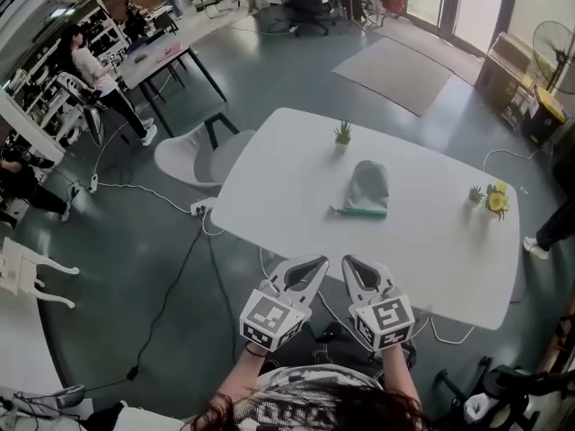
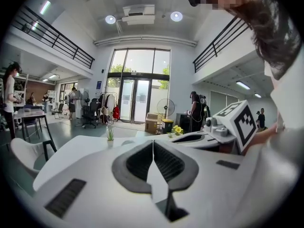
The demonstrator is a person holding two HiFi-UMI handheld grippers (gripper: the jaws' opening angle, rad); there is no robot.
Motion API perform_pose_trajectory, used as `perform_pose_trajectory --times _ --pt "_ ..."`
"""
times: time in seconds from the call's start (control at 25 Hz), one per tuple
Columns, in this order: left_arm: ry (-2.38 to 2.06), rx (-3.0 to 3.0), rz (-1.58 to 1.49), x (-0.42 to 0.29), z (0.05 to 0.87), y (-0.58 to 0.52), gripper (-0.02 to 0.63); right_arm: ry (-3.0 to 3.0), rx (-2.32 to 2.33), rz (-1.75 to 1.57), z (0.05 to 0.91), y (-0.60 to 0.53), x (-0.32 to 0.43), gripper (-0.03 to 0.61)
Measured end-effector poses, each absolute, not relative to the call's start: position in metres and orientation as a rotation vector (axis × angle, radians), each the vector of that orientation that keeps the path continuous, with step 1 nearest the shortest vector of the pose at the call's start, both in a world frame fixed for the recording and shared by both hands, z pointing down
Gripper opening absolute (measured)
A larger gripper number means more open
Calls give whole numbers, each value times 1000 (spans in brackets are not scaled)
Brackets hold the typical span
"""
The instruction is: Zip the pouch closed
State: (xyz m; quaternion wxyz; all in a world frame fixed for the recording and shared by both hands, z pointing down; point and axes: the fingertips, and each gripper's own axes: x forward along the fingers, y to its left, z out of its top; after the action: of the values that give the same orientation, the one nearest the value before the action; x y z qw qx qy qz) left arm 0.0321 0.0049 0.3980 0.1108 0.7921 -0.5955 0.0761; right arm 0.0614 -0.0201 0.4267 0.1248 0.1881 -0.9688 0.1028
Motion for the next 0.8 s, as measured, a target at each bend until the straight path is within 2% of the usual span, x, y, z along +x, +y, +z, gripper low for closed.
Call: perform_pose_trajectory --times 0.44,0.8 --pt "-1676 2330 253 2 418 -29 12 -2772 626 344 450 -48 46 -3" --pt "-1487 2408 339 -38 448 -86 14 -2682 768 407 485 -106 6 -3"
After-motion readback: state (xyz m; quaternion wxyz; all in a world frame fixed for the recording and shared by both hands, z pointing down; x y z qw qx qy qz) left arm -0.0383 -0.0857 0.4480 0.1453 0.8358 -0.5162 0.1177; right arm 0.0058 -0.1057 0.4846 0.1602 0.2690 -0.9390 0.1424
